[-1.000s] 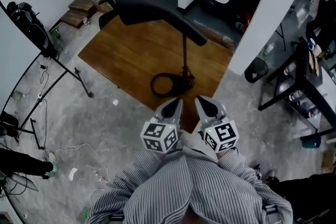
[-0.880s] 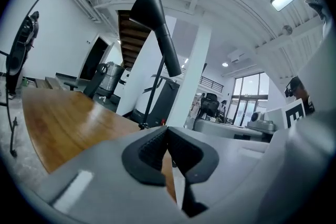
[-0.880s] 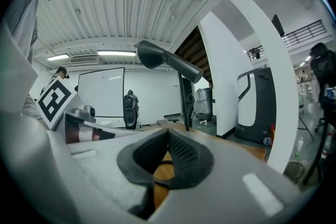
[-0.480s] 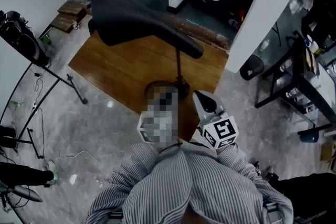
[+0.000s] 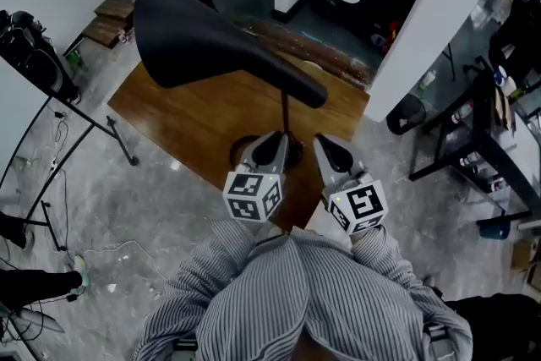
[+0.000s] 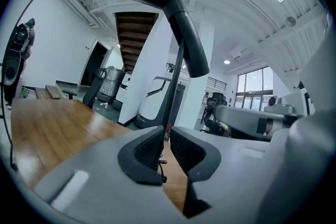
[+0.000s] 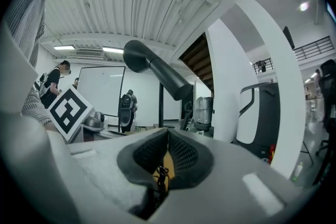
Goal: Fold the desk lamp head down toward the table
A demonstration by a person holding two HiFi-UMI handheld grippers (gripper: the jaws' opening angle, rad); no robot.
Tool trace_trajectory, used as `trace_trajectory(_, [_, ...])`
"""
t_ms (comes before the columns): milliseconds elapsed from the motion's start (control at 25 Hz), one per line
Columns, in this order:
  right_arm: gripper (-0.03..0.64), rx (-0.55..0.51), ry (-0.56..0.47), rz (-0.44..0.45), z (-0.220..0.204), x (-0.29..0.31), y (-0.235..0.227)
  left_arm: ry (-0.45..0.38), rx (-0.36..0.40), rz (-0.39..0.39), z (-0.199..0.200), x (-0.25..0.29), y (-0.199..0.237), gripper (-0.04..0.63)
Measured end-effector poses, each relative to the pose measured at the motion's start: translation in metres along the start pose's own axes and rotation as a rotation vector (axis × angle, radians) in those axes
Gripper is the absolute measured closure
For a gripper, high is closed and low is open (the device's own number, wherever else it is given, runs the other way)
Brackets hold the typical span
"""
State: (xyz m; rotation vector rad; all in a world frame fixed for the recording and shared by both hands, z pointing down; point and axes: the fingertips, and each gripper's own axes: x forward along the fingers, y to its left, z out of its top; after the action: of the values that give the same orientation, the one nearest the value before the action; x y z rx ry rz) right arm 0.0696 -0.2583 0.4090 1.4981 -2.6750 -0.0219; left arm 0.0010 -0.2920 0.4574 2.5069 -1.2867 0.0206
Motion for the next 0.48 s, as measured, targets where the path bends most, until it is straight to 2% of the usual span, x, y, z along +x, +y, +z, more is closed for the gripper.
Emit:
trace_trajectory(200, [0.614,-0.009,0.006,0.022,-0.001,0.009,0.000,0.001,0.012,0.019,0.000,0.011,0.008,0.468])
trace_trajectory(400, [0.604,-0.045,-0.010,0.033,0.011,0.013,-0.003,0.010,0.033,0.016,0.003,0.022,0.005,0.463])
trace_trajectory(480, [0.603,-0.073,-0.016,0.040,0.016,0.015,-0.001,0.017,0.037,0.021,0.002,0.026,0.007,0.480])
